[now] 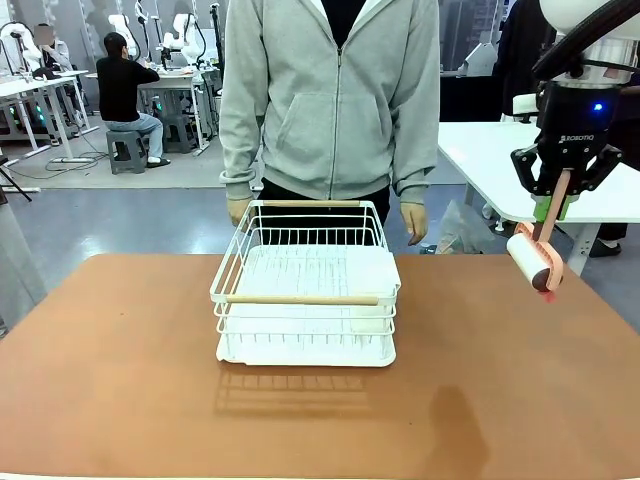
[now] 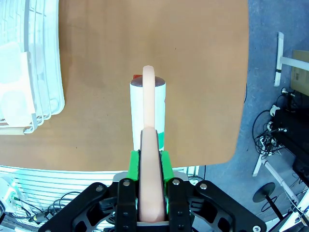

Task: Clean the table.
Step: Place the Lint Roller down when the Dish drying rack is positioned in the middle of the table.

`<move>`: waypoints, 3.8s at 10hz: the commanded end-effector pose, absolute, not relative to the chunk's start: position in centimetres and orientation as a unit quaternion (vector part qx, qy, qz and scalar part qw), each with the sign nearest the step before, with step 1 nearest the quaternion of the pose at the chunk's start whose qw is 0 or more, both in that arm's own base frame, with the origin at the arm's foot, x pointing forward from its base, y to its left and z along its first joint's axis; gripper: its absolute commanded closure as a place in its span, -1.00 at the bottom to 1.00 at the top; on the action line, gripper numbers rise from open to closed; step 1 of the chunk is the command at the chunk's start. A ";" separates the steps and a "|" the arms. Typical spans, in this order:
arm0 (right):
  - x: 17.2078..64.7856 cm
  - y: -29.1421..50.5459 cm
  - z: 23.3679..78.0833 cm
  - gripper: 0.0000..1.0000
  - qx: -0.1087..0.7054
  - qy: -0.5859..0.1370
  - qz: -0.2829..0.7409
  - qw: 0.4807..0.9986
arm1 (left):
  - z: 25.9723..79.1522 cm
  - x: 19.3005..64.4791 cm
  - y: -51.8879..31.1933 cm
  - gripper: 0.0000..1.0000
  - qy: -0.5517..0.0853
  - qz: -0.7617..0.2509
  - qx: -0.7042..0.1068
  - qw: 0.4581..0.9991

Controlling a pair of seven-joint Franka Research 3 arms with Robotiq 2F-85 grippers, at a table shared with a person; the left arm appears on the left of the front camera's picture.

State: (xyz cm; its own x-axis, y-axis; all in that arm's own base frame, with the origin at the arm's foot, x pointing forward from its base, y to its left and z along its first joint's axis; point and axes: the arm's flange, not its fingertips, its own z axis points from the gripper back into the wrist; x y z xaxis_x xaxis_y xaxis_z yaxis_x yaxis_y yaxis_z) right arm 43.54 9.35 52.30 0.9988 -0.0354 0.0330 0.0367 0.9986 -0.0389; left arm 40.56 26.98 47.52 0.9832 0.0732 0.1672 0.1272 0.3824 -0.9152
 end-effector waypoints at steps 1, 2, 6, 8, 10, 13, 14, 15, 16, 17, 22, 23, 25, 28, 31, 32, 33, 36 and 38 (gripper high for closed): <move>43.5 9.7 52.5 0.58 -0.025 -0.014 -0.032 0.999 | 47.6 40.3 27.0 -1.00 -0.091 -0.017 -0.556 0.826; 43.5 9.7 52.5 0.58 -0.025 -0.014 -0.032 0.999 | 47.6 40.3 27.0 -1.00 -0.091 -0.017 -0.556 0.826; 45.2 9.5 52.2 0.58 0.000 -0.036 -0.123 0.992 | 47.6 40.3 27.0 -1.00 -0.091 -0.017 -0.556 0.826; 48.0 8.6 52.0 0.58 0.047 -0.030 -0.411 0.910 | 47.6 40.3 27.0 -1.00 -0.091 -0.017 -0.556 0.826; 49.3 7.6 51.4 0.58 0.097 -0.026 -0.559 0.823 | 47.6 40.3 27.0 -1.00 -0.091 -0.017 -0.556 0.826; 50.4 8.1 47.3 0.58 0.133 -0.093 -0.647 0.745 | 47.6 40.3 27.0 -1.00 -0.091 -0.017 -0.556 0.826; 50.4 8.1 45.5 0.58 0.136 -0.102 -0.651 0.740 | 47.6 40.3 27.0 -1.00 -0.091 -0.017 -0.556 0.826; 50.4 8.1 43.6 0.58 0.136 -0.117 -0.656 0.733 | 47.6 40.3 27.0 -1.00 -0.091 -0.017 -0.556 0.826; 50.2 7.9 42.2 0.58 0.146 -0.125 -0.663 0.724 | 47.6 40.3 27.0 -1.00 -0.091 -0.017 -0.556 0.826; 50.5 7.5 40.8 0.58 0.150 -0.123 -0.666 0.720 | 47.6 40.3 27.0 -1.00 -0.091 -0.017 -0.556 0.826; 52.6 7.2 36.0 0.58 0.133 -0.115 -0.670 0.722 | 47.6 40.3 27.0 -1.00 -0.091 -0.017 -0.556 0.826; 52.7 7.1 35.8 0.58 0.137 -0.114 -0.674 0.717 | 47.6 40.3 27.0 -1.00 -0.091 -0.017 -0.556 0.826; 52.9 6.8 35.2 0.58 0.130 -0.104 -0.681 0.713 | 47.6 40.3 27.0 -1.00 -0.091 -0.017 -0.556 0.826; 52.9 6.7 35.1 -0.20 0.131 -0.100 -0.683 0.711 | 47.6 40.3 27.0 -1.00 -0.091 -0.017 -0.556 0.826; 51.0 6.9 36.4 -1.00 0.115 -0.071 -0.702 0.699 | 47.6 40.3 27.0 -1.00 -0.091 -0.017 -0.556 0.826; 49.9 7.3 37.0 -1.00 0.092 -0.059 -0.700 0.706 | 47.6 40.3 27.0 -1.00 -0.091 -0.017 -0.556 0.826; 49.1 7.5 37.6 -1.00 0.079 -0.054 -0.703 0.705 | 47.6 40.3 27.0 -1.00 -0.091 -0.017 -0.556 0.826; 46.9 8.0 39.2 -1.00 0.054 -0.055 -0.701 0.709 | 47.6 40.3 27.0 -1.00 -0.091 -0.017 -0.556 0.826; 47.0 8.0 39.3 -1.00 0.059 -0.050 -0.703 0.707 | 47.6 40.3 27.0 -1.00 -0.091 -0.017 -0.556 0.826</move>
